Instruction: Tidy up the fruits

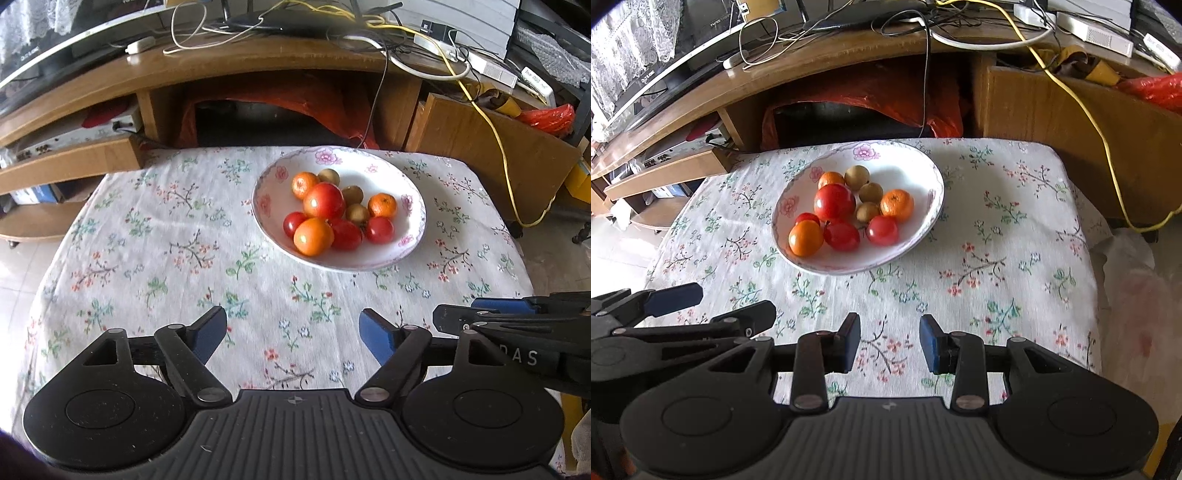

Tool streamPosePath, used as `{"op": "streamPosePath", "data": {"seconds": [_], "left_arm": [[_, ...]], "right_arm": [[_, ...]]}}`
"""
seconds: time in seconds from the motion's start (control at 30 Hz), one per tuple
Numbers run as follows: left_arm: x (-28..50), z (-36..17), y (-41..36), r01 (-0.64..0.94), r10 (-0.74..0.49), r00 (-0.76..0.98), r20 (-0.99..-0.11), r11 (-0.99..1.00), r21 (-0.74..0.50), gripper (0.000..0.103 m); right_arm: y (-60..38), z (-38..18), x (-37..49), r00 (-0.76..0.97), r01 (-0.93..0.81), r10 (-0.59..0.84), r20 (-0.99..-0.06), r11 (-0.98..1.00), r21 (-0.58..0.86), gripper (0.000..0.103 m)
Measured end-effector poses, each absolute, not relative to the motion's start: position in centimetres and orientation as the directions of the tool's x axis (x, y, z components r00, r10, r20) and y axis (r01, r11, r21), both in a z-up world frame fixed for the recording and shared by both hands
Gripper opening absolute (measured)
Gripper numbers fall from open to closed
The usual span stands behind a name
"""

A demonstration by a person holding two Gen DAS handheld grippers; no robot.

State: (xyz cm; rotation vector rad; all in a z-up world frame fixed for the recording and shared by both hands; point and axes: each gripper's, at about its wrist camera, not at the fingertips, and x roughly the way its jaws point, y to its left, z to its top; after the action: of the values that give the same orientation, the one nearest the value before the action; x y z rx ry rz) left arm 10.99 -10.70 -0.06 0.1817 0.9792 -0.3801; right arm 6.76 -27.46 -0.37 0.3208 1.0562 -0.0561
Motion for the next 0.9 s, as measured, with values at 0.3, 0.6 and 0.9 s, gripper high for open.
{"op": "streamPosePath", "data": {"seconds": [0.3, 0.6, 0.9], "left_arm": [[8.6, -0.6, -10.3, 0.389, -0.217, 0.508, -0.834, 0.921, -0.003, 0.087], [6.5, -0.7, -10.4, 0.409, -0.176, 0.545, -0.82, 0.91, 0.076, 0.089], [4.4, -0.3, -10.0, 0.412, -0.175, 0.564, -0.807, 0.906, 0.092, 0.089]], "right_arm": [[-27.1, -0.9, 4.6, 0.488, 0.213, 0.112, -0.866, 0.947, 0.242, 0.036], [-26.7, -1.5, 2.4, 0.47, 0.228, 0.106, -0.877, 0.945, 0.236, 0.036], [-26.1, -1.3, 0.4, 0.474, 0.238, 0.099, -0.875, 0.942, 0.236, 0.036]]}}
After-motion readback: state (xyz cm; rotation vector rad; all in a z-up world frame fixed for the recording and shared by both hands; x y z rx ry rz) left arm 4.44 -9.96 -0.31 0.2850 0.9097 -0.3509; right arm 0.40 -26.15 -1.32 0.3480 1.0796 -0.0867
